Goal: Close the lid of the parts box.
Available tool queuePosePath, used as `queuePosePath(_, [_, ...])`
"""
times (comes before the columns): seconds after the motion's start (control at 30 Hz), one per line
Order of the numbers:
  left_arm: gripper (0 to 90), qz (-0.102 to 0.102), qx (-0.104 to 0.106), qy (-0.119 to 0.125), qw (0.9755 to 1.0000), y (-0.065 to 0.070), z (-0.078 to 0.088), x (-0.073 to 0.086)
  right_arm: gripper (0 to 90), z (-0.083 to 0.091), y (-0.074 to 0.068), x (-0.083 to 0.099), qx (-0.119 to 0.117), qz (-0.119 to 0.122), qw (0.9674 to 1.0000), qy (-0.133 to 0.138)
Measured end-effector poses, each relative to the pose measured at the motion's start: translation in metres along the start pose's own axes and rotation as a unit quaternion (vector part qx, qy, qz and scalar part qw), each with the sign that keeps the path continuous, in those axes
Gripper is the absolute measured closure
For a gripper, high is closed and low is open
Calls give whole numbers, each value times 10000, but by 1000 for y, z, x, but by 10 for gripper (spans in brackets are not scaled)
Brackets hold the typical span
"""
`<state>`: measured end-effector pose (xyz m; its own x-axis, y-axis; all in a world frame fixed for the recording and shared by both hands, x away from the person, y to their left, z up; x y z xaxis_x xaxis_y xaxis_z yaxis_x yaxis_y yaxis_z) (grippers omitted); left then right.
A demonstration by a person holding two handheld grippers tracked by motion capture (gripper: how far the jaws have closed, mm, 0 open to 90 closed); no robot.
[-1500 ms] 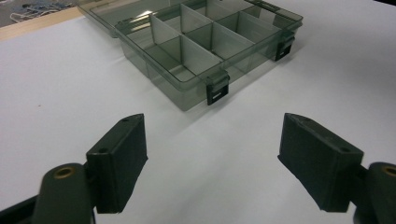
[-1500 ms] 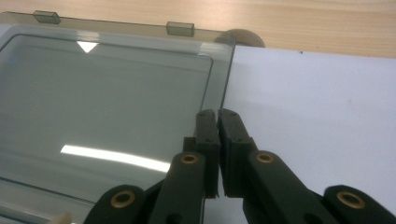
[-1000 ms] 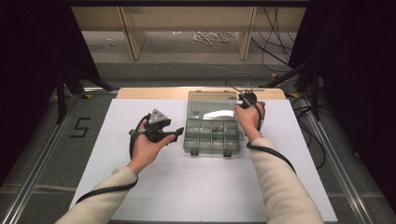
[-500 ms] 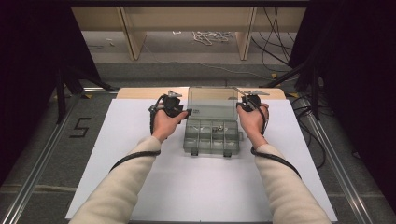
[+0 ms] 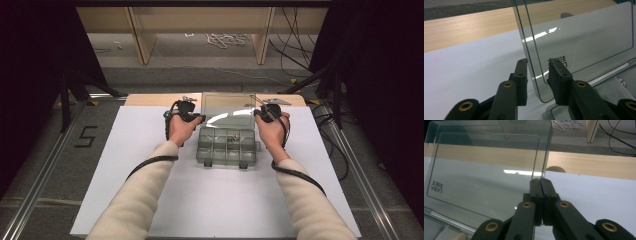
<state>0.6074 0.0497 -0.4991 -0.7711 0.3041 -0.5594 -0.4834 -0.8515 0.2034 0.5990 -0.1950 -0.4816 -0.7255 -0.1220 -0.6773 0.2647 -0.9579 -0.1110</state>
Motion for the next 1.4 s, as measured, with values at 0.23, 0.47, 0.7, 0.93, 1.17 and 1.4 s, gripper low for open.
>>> queuePosePath(0.23, [800,244,60,37,9997,-5,0,1,897,3,0,1,11,21,10000,-2])
queuePosePath(0.47, [880,385,83,116,9992,-2,5,2,897,2,1,2,-3,-31,10000,2])
queuePosePath(0.7, [889,484,97,262,9984,-2,7,5,896,2,0,1,-17,-57,10000,26])
queuePosePath(0.93, [889,436,79,480,9979,0,10,7,860,3,0,-2,-71,-70,9999,60])
queuePosePath(1.17, [889,325,56,532,9980,1,11,7,800,10,3,-26,70,-20,9996,268])
queuePosePath(1.4, [888,268,79,557,9981,0,11,8,813,10,5,-45,197,-15,9996,195])
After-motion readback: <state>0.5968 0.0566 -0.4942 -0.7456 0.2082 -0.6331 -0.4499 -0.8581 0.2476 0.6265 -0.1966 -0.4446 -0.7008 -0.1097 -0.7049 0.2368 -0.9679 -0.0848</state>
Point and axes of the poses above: each handheld gripper's, and its own axes: z roughly backward along the jaws, x roughly out of its underside, y roughly to its right, the point moved 7 cm from there along -z, roughly forward along the jaws, and after that the axes turned 15 degrees about -y, right-handed, at the moved point
